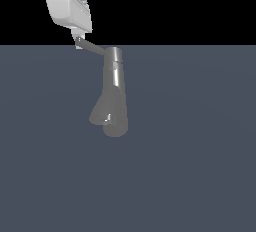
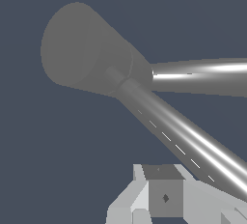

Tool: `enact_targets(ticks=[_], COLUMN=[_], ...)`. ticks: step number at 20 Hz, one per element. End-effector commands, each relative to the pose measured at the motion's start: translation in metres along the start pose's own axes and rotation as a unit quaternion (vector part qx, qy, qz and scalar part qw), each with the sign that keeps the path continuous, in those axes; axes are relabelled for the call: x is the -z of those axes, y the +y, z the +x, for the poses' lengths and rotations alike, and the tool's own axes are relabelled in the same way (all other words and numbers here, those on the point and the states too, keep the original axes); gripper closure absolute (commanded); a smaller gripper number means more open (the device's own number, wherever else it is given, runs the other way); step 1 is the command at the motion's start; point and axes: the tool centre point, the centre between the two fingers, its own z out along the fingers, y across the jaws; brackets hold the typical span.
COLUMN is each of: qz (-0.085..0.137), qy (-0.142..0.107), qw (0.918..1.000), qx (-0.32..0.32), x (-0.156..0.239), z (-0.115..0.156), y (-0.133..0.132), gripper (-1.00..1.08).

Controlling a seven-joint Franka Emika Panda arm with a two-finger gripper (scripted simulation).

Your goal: Turn on the faucet by rotating a designated handle.

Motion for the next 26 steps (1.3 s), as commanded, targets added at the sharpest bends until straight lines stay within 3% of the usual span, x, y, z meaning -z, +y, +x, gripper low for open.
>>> enact_targets(ticks=[1,13,15,26], qz=[-0.004,-0.008,-0.006,-0.007], qy=[0.002,0.001,0.001,0.001], qw=[1.0,1.0,1.0,1.0], qx=[-0.001,0.002,0.007,0.003], x=[0.001,0.014,0.013,0.012], z=[0.008,0.041,0.033,0.1], y=[0.01,0.046,0.042,0.044], gripper=[1.08,1.08,1.08,1.08])
